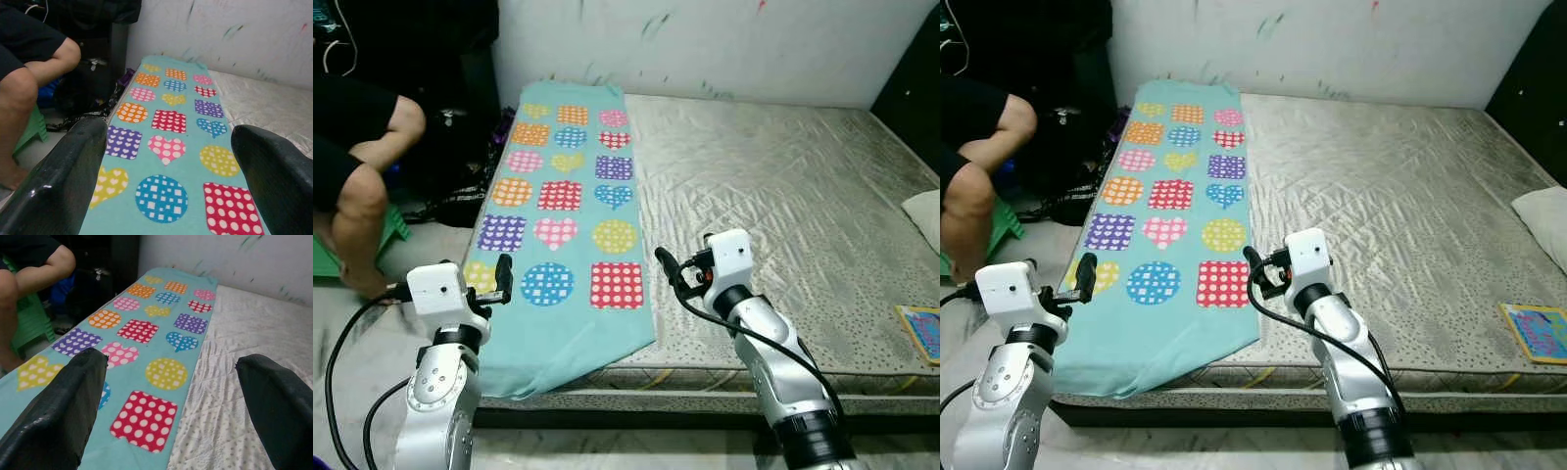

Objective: Clean up the room

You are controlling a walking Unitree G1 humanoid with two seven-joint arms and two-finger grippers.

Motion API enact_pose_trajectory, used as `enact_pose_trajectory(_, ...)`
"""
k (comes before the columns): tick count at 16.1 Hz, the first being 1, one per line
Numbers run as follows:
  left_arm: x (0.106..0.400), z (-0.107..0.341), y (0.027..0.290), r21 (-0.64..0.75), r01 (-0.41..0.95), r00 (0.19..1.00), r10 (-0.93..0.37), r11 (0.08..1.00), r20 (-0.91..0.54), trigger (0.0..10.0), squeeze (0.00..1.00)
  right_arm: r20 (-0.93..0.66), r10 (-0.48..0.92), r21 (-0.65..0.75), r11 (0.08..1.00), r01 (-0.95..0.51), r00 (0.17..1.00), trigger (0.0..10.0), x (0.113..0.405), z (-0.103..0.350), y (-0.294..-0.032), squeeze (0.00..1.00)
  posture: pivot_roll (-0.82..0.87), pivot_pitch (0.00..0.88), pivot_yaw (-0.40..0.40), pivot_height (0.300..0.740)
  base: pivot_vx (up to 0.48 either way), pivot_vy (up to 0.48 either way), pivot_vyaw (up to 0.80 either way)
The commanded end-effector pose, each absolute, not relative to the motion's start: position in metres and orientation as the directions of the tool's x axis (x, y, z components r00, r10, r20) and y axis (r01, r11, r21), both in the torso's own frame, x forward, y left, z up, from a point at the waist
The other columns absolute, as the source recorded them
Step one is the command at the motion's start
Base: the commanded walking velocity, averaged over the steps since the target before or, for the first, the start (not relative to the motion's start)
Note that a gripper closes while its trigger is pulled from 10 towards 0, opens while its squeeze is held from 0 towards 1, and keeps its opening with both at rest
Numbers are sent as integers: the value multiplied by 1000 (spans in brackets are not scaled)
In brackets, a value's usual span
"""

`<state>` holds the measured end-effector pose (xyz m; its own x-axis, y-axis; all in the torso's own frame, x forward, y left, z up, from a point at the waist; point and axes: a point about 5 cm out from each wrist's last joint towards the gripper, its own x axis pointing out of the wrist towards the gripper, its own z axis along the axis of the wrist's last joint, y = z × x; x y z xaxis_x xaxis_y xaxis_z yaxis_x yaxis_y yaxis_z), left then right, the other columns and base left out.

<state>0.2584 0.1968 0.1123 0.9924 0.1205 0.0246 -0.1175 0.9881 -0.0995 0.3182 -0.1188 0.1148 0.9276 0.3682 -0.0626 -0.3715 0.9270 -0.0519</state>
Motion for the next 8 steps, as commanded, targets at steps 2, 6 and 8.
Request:
enact_pose_trajectory(2,262,115,195,-97,-137,989,142,986,44,10000,0,-52,396,-84,913,-399,917,10000,326,121,-114,0,2,0,-114,740,0,0,0)
enact_pose_trajectory(6,259,119,196,-103,-198,976,206,975,71,10000,0,-46,457,-103,883,-459,889,10000,333,124,-99,0,47,0,-153,740,0,0,0)
enact_pose_trajectory(8,262,116,197,-103,-187,979,194,977,66,10000,0,-41,451,-105,885,-453,892,10000,335,124,-96,0,40,0,-131,740,0,0,0)
